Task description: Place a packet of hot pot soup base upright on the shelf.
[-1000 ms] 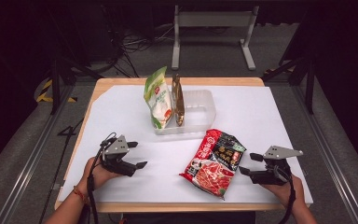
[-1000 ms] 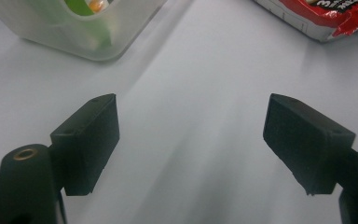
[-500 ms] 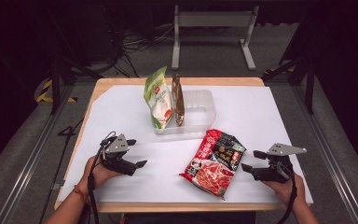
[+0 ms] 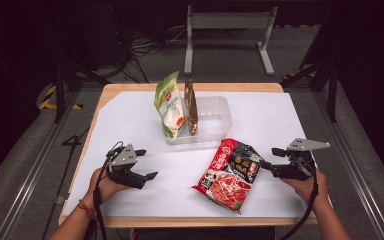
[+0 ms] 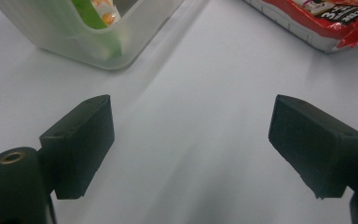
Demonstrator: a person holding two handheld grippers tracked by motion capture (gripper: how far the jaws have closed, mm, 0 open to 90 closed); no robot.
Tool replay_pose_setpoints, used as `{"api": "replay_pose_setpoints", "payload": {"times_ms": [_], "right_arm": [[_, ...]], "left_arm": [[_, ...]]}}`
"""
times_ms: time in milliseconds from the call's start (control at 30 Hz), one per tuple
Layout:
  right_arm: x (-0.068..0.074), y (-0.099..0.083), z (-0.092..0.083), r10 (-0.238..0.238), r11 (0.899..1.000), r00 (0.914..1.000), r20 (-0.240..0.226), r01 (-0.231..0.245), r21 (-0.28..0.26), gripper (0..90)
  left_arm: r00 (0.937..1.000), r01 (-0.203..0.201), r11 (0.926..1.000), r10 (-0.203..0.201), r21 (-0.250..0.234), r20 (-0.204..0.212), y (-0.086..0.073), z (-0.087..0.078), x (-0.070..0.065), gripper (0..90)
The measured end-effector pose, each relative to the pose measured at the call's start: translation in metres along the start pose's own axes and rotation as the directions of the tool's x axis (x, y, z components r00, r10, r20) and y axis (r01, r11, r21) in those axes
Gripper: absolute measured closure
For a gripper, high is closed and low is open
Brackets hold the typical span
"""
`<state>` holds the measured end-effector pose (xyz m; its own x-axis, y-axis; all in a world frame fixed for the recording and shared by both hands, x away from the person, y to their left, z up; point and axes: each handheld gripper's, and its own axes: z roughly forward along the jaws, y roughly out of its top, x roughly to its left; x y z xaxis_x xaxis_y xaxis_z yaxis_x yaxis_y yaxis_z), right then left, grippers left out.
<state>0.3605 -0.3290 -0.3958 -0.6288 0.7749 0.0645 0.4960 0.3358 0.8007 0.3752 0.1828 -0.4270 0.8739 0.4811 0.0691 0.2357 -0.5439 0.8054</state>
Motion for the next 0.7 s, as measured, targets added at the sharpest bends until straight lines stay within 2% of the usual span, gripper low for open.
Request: {"api": "replay_pose_setpoints", "payload": {"times_ms": [33, 100, 233, 367, 500, 567, 700], "right_arm": [[0.000, 0.000, 0.000, 0.000, 1.000, 1.0000, 0.000, 0.000, 0.000, 27.1], [-0.002, 0.005, 0.013, -0.008, 1.000, 1.0000, -0.001, 0.008, 0.028, 24.3], [-0.011, 0.011, 0.034, 0.018, 0.997, 0.9991, -0.040, -0.015, 0.075, 21.3], [-0.022, 0.010, 0.050, 0.066, 0.993, 0.9968, -0.045, -0.062, 0.100, 18.9], [-0.031, 0.008, 0.061, 0.119, 0.989, 0.9916, -0.052, -0.113, 0.100, 17.9], [-0.032, 0.007, 0.065, 0.127, 0.987, 0.9889, -0.076, -0.119, 0.107, 17.9], [-0.031, 0.007, 0.071, 0.126, 0.985, 0.9875, -0.094, -0.114, 0.130, 16.8]], "left_arm": [[1.0000, 0.000, 1.0000, 0.000, 0.000, 0.000, 0.000, 0.000, 0.000, 14.9], [1.0000, -0.002, 1.0000, 0.002, 0.001, 0.000, 0.000, 0.001, 0.001, 15.0], [1.0000, -0.006, 1.0000, 0.006, 0.001, -0.002, 0.000, 0.001, 0.000, 15.2], [1.0000, 0.004, 1.0000, -0.004, 0.006, 0.001, 0.000, 0.002, -0.001, 15.2], [1.0000, -0.001, 0.9999, 0.001, 0.013, 0.006, 0.000, 0.004, -0.001, 15.5], [1.0000, -0.004, 0.9999, 0.003, 0.014, 0.006, 0.000, 0.004, -0.001, 15.7], [1.0000, -0.005, 0.9999, 0.005, 0.016, 0.005, 0.000, 0.005, -0.001, 15.7]]}}
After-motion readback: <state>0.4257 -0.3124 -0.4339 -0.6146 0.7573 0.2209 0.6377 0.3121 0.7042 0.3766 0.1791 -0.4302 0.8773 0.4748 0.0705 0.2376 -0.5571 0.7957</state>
